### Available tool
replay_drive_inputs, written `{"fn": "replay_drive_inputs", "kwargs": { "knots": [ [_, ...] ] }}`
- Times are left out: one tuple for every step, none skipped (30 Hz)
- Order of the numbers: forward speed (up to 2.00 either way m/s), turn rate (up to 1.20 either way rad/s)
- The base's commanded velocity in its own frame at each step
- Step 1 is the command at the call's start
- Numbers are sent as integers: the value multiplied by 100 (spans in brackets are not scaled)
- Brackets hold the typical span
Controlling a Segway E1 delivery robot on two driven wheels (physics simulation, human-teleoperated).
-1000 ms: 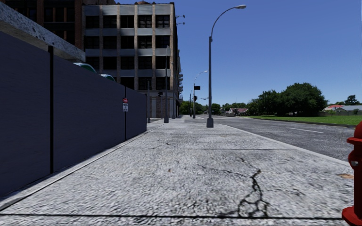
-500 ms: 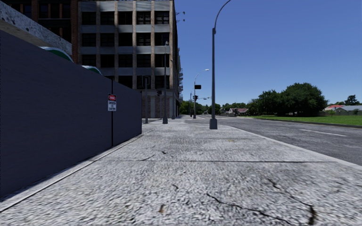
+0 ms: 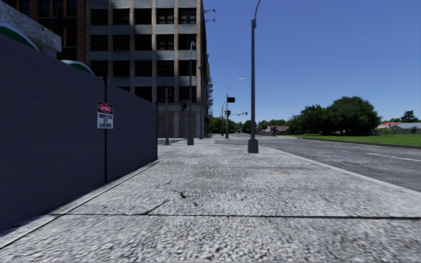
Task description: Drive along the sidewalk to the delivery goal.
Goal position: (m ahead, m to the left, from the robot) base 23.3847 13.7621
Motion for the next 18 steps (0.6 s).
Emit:
{"fn": "replay_drive_inputs", "kwargs": {
  "knots": [
    [200,0],
    [200,0],
    [200,0],
    [200,0],
    [200,0],
    [200,0],
    [200,0],
    [200,0],
    [200,0],
    [200,0],
    [200,0],
    [200,0],
    [200,0],
    [200,0],
    [200,0],
    [200,0],
    [200,0],
    [200,0]
  ]
}}
